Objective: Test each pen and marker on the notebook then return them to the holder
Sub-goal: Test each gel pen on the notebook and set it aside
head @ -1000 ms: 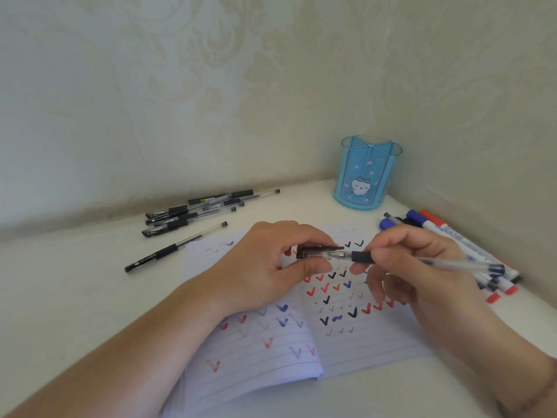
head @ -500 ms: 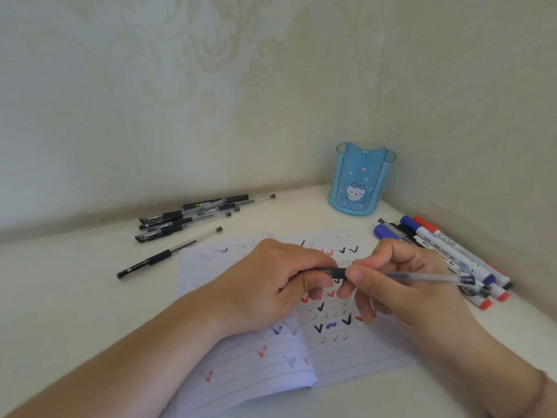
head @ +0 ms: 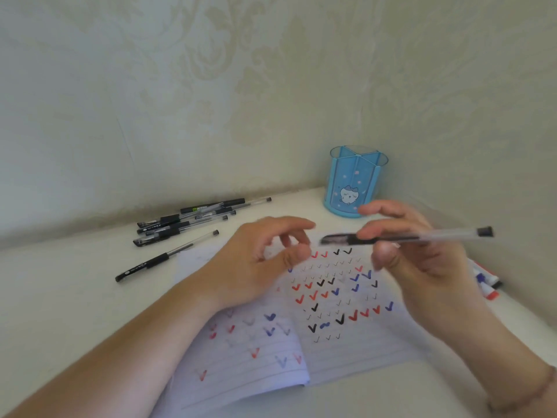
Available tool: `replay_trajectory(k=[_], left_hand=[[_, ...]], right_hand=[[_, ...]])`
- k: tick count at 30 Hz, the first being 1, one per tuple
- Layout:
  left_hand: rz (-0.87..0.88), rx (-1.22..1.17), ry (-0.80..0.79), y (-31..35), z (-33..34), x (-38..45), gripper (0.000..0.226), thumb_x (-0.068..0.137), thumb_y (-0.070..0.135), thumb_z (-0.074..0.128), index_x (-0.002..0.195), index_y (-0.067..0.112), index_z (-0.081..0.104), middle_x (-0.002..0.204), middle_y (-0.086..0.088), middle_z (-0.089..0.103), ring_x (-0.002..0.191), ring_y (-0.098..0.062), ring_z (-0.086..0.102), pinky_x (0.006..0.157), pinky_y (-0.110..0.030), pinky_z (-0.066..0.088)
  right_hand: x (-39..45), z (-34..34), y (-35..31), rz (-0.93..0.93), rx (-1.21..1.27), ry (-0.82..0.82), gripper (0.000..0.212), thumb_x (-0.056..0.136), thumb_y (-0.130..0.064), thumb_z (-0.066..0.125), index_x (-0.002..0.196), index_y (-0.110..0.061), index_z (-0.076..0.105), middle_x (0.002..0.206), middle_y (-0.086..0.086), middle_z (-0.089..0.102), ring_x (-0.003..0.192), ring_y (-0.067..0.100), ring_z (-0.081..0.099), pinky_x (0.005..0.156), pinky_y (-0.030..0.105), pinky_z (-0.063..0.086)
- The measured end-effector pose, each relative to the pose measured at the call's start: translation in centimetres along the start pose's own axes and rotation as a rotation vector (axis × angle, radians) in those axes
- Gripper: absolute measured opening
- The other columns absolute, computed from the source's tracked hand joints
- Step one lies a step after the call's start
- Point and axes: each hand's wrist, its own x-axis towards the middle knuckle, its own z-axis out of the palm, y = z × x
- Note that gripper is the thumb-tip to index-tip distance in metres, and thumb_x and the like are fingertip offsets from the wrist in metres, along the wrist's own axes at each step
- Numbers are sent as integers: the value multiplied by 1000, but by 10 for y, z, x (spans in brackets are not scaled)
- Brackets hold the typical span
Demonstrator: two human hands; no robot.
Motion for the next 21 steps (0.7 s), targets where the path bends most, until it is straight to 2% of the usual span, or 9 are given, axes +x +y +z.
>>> replay_trajectory(k=[1, 2, 3, 4, 6, 9, 13, 16, 21], left_hand=[[-37, 87, 71, -7, -4, 1, 37, 89, 59, 53, 117, 37, 63, 101, 22, 66, 95, -4, 60, 83, -21, 43], [-82, 190, 153, -16, -9, 3, 28, 90, 51, 57, 113, 36, 65, 97, 21, 65, 90, -3, 57, 83, -24, 43], [-136, 302, 224, -23, -16, 4, 19, 90, 39, 62, 108, 33, 66, 94, 19, 64, 86, -4, 55, 85, -29, 45], [-203, 408, 269, -29, -23, 4, 14, 89, 30, 65, 103, 31, 67, 92, 17, 63, 86, -9, 56, 87, -34, 47], [-360, 556, 298, -39, -39, 0, 16, 84, 21, 68, 96, 31, 67, 91, 12, 61, 94, -18, 60, 87, -38, 50], [-580, 621, 282, -45, -60, -8, 15, 78, 29, 72, 85, 36, 61, 90, 11, 58, 102, -22, 60, 88, -40, 49], [-739, 668, 189, -50, -75, -16, 20, 75, 41, 76, 80, 35, 57, 90, 14, 60, 105, -20, 57, 95, -39, 42], [-816, 776, 122, -51, -81, -21, 17, 77, 43, 74, 82, 33, 60, 91, 15, 60, 106, -19, 55, 91, -37, 32], [-831, 807, 123, -48, -75, -19, 8, 86, 32, 66, 78, 30, 64, 93, 11, 66, 107, -21, 54, 87, -36, 29]], right_hand=[[1, -8, 1, -22, -91, 50, 17, 94, -28, 58, 100, -40, 68, 100, -6, 68, 95, 7, 64, 70, 18, 48], [1, -15, -1, 6, -169, 110, 28, 96, -19, 55, 107, -43, 62, 90, -7, 69, 86, 5, 65, 71, 15, 48], [1, -22, -1, 61, -276, 174, 34, 96, -14, 55, 115, -42, 55, 81, -5, 68, 73, 5, 64, 67, 14, 48], [2, -29, 0, 133, -400, 233, 37, 93, -17, 59, 120, -40, 48, 75, -3, 66, 64, 9, 61, 61, 19, 49], [3, -43, 7, 286, -675, 300, 33, 86, -34, 67, 111, -38, 46, 72, -3, 65, 59, 14, 56, 60, 36, 50], [5, -58, 18, 523, -1029, 222, 22, 82, -50, 65, 86, -32, 51, 82, -7, 64, 73, 24, 58, 63, 37, 49], [6, -64, 29, 630, -1159, 186, 22, 83, -47, 64, 79, -28, 55, 76, -5, 64, 77, 26, 58, 63, 31, 46], [6, -62, 31, 650, -1189, 150, 17, 85, -46, 62, 84, -30, 57, 78, -10, 63, 78, 24, 57, 61, 29, 43], [8, -59, 27, 582, -1199, 196, 18, 85, -47, 59, 94, -33, 63, 85, -7, 63, 85, 26, 57, 65, 32, 45]])
